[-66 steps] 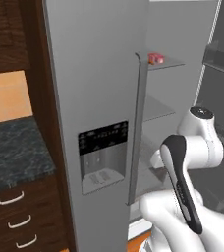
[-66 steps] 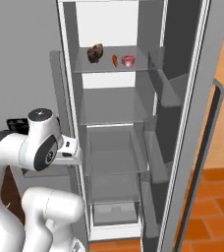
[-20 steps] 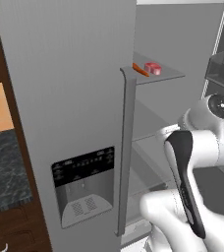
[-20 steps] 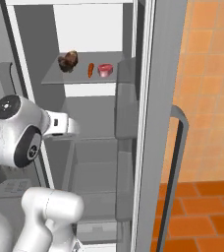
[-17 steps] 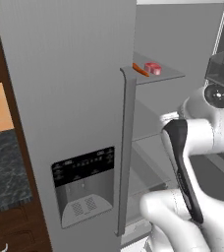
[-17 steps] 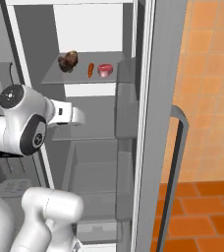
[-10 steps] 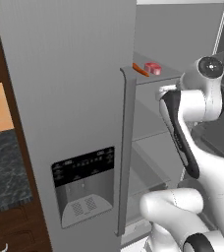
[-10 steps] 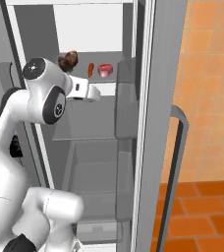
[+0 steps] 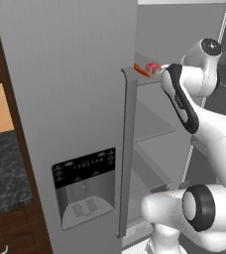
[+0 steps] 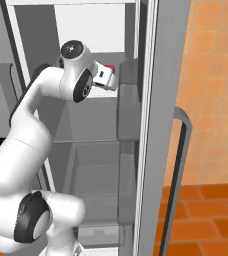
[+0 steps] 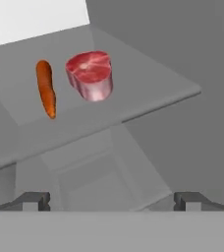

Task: Place one carrot and one steak in each tupperware on the nearby counter, to pack two identical lunches.

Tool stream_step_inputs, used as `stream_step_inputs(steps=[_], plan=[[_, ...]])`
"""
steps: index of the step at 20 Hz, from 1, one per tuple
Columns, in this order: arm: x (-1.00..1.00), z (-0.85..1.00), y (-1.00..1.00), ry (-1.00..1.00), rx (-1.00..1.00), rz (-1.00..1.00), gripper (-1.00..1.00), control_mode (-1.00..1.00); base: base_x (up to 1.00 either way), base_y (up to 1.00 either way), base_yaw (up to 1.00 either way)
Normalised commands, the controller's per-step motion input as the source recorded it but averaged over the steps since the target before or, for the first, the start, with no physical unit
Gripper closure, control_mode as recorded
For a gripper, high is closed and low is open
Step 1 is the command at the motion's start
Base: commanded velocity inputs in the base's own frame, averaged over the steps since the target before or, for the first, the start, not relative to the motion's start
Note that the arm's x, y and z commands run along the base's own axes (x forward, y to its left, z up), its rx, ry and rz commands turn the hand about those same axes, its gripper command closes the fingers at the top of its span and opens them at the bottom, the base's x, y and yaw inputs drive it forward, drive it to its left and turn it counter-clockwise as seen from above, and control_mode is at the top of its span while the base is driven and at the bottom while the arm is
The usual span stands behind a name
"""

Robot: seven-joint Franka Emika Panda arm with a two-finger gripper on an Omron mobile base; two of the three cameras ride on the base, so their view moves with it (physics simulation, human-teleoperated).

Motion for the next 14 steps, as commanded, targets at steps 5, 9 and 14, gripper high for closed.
stream_step_inputs(steps=[5,9,14], plan=[[0.86,0.40,0.00,0.09,0.01,0.00,-1.00,-1.00,0.00,0.00,0.00],[0.94,0.00,-0.02,0.24,0.00,0.02,-1.00,-1.00,0.00,0.00,0.00],[0.22,-0.18,0.00,0.10,-0.01,0.11,-1.00,-1.00,0.00,0.00,0.00]])
